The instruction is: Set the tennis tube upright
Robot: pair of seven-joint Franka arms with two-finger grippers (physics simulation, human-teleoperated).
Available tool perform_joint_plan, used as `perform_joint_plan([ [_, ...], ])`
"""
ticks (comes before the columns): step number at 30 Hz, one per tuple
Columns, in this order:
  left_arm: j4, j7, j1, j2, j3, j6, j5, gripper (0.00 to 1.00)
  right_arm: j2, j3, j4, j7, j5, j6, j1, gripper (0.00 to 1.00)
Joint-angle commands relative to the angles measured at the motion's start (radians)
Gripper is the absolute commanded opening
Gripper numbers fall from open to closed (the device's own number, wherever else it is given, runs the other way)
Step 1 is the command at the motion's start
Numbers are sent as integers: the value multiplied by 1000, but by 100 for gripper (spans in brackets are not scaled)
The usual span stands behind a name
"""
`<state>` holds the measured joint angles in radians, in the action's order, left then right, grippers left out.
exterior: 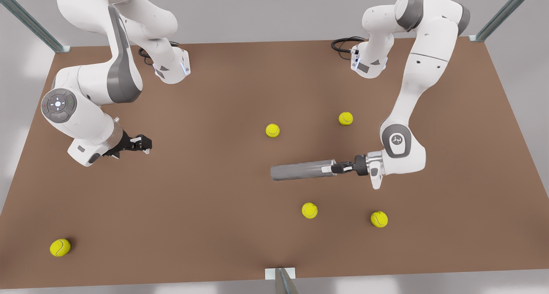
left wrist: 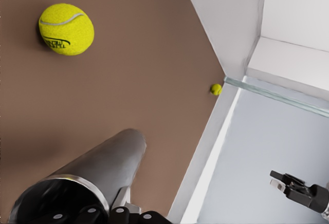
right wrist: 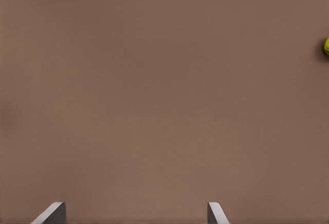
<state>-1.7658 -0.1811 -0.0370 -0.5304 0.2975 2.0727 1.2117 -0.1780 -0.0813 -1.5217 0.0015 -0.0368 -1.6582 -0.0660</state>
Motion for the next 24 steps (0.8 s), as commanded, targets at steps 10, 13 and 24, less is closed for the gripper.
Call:
perform_joint_plan([
  [10, 23, 75, 0, 26, -1, 10, -210, 21, 2, -18, 6, 71, 11, -5, -18, 100],
  [13, 25, 98, 2, 30, -5, 9, -239, 21, -1, -18, -3, 71, 6, -29, -11, 100],
  [24, 43, 258, 8, 84, -3, 6, -457, 21, 23, -23, -21, 71, 3, -37, -17, 100],
])
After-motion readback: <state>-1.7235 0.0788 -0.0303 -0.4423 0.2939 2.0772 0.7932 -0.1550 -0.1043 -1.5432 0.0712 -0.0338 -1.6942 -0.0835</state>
